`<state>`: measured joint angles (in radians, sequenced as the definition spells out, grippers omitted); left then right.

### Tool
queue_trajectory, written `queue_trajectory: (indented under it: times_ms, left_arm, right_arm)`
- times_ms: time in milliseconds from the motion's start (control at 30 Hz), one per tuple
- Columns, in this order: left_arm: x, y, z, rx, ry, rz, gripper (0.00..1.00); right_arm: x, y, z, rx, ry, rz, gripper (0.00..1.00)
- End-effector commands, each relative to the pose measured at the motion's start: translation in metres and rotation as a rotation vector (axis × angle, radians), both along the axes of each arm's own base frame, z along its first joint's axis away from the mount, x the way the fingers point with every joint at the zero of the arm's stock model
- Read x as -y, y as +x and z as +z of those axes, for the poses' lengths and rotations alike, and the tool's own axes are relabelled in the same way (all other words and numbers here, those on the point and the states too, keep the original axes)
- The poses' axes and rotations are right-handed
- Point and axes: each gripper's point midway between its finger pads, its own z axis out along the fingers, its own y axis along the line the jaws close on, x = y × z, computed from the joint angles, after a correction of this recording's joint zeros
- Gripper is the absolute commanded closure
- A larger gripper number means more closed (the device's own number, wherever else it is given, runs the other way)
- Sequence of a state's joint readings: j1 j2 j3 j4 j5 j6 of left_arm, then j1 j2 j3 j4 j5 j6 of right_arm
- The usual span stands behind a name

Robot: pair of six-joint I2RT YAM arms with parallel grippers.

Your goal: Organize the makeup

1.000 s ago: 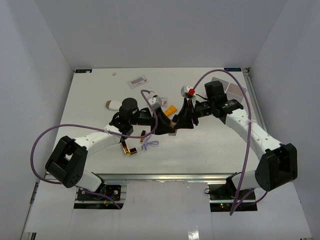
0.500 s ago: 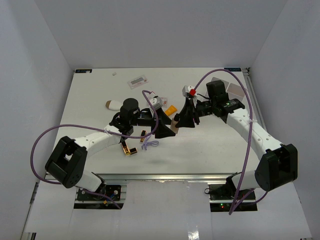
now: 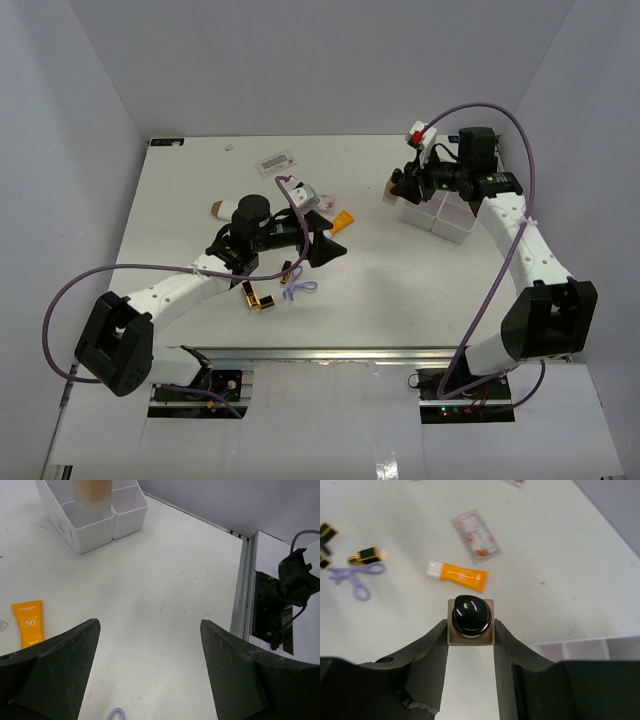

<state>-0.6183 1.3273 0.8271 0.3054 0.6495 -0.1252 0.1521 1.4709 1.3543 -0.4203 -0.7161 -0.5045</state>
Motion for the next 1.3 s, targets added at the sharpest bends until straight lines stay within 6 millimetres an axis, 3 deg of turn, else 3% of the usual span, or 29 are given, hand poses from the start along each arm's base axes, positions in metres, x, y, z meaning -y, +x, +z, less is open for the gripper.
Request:
queue_trajectory:
  times_ms: [0,233,433,833,1267]
  left_arm:
    - [-0.009,0.015,0.019,0.067,0.018,0.104,0.05]
    - [-0.013,0.018,0.022,0.083,0.028,0.129,0.04]
    - [-0.017,0.021,0.023,0.097,0.039,0.154,0.03]
    - [-0.016,0.022,0.019,0.084,0.051,0.150,0.02]
    - [-0.015,0.024,0.012,0.071,0.062,0.151,0.02]
  right_arm:
    - [0.052,0.077,0.030,0.185,-0.095,-0.270,0.92]
    - [0.076,0.140,0.021,0.214,-0.165,-0.349,0.92]
    - [0.093,0.165,0.009,0.213,-0.196,-0.380,0.92]
    - [0.132,0.172,-0.015,0.188,-0.227,-0.401,0.91]
    - [0.127,0.179,-0.035,0.159,-0.209,-0.350,0.85]
